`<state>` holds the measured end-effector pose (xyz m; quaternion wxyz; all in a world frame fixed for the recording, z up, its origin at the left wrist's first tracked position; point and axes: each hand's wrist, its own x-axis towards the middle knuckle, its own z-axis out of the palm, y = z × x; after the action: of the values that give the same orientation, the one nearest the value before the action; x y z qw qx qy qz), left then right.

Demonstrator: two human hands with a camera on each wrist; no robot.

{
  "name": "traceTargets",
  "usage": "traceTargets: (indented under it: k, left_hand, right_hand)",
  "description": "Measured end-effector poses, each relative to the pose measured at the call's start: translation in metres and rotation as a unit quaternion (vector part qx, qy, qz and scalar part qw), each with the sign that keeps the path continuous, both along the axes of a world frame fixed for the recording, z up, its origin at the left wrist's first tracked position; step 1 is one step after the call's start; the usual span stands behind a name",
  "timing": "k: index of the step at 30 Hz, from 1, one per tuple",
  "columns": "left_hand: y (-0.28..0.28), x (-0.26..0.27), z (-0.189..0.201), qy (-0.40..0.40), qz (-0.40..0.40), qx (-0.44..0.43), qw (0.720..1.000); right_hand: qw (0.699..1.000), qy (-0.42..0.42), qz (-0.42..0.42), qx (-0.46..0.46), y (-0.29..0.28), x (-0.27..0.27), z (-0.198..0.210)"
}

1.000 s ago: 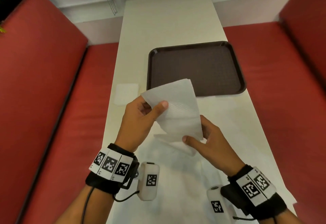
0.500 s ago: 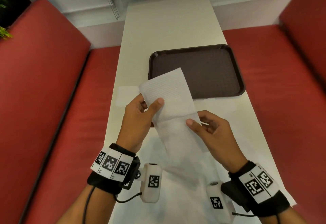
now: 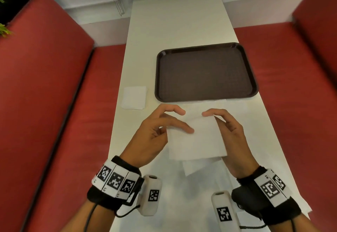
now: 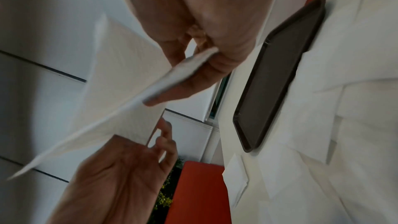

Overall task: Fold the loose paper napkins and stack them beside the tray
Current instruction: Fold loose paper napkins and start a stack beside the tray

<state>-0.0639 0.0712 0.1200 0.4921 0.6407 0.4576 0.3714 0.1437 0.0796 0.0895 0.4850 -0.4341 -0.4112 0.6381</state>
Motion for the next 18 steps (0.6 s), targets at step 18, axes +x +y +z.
traceTargets:
  k: [18]
  left_hand:
    - [0.020, -0.069, -0.019, -0.222, 0.144, -0.243, 0.933]
  right_hand:
    - [0.995, -0.093, 0.047, -0.001, 0.017, -0.068, -0.008]
